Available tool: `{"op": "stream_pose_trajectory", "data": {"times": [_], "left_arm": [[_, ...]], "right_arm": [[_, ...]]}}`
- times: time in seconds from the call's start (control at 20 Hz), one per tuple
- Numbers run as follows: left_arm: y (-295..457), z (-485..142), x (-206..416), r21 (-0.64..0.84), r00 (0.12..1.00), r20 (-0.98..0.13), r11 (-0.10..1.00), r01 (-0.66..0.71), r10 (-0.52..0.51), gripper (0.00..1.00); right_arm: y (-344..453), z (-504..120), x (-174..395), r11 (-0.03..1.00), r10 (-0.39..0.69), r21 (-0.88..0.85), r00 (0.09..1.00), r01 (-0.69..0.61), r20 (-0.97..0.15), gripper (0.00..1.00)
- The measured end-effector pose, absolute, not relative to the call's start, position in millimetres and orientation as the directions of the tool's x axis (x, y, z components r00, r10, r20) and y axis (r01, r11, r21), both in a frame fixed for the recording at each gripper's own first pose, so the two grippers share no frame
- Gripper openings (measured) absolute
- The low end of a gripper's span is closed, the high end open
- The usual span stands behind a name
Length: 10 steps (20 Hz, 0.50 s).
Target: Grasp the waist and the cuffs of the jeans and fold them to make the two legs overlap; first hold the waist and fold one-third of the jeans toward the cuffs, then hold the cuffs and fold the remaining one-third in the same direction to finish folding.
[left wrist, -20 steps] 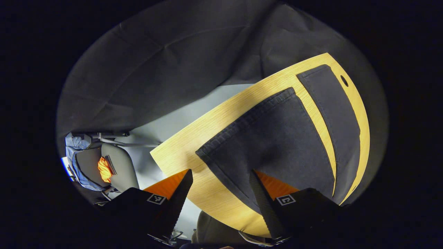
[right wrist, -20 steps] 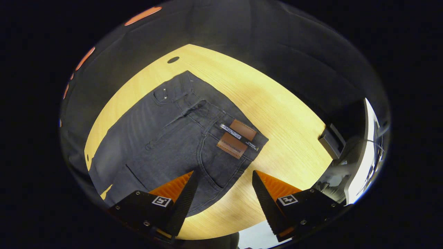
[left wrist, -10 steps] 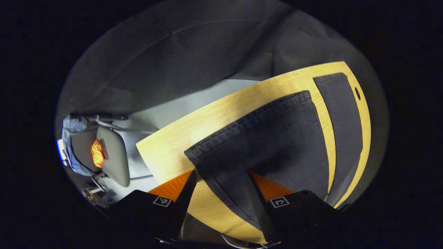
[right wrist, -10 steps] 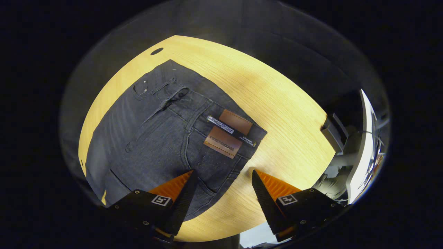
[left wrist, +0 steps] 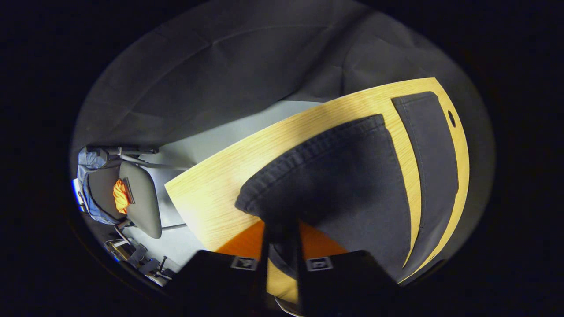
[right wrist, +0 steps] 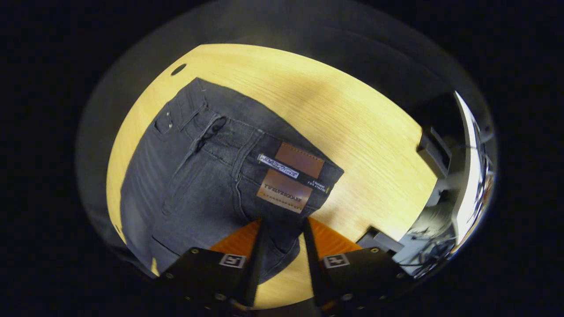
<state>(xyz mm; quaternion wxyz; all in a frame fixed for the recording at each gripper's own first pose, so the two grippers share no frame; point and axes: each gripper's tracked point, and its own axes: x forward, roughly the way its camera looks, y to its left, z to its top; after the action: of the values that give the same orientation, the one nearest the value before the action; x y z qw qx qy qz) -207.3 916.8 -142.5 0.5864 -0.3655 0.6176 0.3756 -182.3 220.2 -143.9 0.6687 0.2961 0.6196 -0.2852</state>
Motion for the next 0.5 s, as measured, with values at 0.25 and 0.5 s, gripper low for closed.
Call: {"op": "stream_pose_trajectory", "data": {"times": [0.25,0.5], "left_arm": [[915.3,-142.1,-198.5,-0.125,0.11,-0.992,0.53,-0.839,-0.06,0.01],[915.8,-117.3,-173.9,-0.284,0.296,-0.953,0.543,-0.79,-0.067,0.01]], "right_arm": [[227.1,-145.8,-176.9,0.49,0.099,0.213,0.189,0.845,-0.977,0.05],[229.0,-121.5,-162.8,0.461,0.06,0.285,0.291,0.84,-0.955,0.05]]}}
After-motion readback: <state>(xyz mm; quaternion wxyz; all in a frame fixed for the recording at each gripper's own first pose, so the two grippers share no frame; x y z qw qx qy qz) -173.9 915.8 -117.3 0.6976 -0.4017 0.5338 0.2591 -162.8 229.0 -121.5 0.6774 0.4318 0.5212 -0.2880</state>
